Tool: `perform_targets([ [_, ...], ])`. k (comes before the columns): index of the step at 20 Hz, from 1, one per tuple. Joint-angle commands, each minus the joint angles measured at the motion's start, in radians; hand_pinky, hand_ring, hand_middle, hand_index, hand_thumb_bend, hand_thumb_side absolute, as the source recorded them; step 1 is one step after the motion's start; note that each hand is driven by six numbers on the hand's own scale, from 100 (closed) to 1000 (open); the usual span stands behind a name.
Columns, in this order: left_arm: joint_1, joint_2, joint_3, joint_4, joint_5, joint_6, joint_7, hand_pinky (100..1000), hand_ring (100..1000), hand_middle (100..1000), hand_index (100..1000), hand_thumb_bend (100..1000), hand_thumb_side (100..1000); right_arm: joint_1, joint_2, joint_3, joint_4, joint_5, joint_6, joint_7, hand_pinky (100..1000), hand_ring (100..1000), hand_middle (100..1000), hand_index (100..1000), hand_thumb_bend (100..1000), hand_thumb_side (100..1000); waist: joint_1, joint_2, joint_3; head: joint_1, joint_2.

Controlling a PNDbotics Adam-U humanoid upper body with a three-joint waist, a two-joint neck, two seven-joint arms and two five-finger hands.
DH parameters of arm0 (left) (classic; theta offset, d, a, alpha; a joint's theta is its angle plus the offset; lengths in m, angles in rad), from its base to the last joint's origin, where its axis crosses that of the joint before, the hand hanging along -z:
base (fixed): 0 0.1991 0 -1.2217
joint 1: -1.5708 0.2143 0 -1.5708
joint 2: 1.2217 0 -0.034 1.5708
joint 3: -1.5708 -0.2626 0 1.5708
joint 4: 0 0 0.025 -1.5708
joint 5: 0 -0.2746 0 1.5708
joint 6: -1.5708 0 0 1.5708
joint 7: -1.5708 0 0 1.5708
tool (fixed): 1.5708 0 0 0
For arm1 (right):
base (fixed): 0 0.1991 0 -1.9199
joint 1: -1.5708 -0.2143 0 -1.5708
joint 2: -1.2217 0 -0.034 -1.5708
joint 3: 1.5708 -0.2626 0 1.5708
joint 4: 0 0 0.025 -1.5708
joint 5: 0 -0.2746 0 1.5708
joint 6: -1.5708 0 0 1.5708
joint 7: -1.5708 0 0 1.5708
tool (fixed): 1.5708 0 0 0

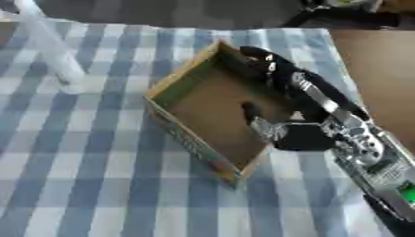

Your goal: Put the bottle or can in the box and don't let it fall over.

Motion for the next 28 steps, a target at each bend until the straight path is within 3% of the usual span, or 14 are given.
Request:
perform_targets([
  [1,-0.01,0.007,0.002,-0.015,-0.049,0.001,-0.01,1000,1000,1000,810,100,422,-0.006,-0.012,-0.001,-0.024,0.005,0.01,-0.002,898,943,1000,844,100,278,0.003,-0.026,-0.001,-0.001,-0.001],
  [13,-0.034,-0.026,-0.016,0.019,-0.089,0.022,-0.037,1000,1000,1000,817,100,372,0.0,-0.007,-0.002,-0.024,-0.068,0.068,0.0,890,950,1000,850,100,310,0.004,-0.026,-0.002,-0.002,0.001],
  [17,-0.053,-0.034,-0.024,0.038,-0.081,0.03,-0.031,1000,1000,1000,826,100,434,0.002,-0.022,-0.014,-0.024,-0.075,0.068,-0.013,901,928,1000,858,100,347,0.006,-0.025,-0.003,0.001,-0.004],
  [22,-0.064,-0.025,-0.027,0.048,-0.059,0.046,-0.018,1000,1000,1000,822,100,493,-0.009,-0.066,-0.041,-0.024,-0.083,0.036,0.018,912,932,1000,868,100,327,0.011,-0.024,-0.002,0.001,-0.006],
  [25,-0.071,-0.019,-0.024,0.045,-0.045,0.05,-0.012,1000,1000,1000,823,100,512,-0.013,-0.075,-0.055,-0.024,-0.08,0.007,-0.004,911,949,1000,856,100,264,0.012,-0.023,0.0,0.0,-0.004],
  [28,-0.071,-0.01,-0.017,0.051,-0.053,0.056,-0.003,1000,1000,1000,824,100,509,-0.008,-0.079,-0.058,-0.024,-0.058,-0.025,-0.032,917,966,1000,860,100,264,0.011,-0.021,0.001,0.002,-0.002],
])
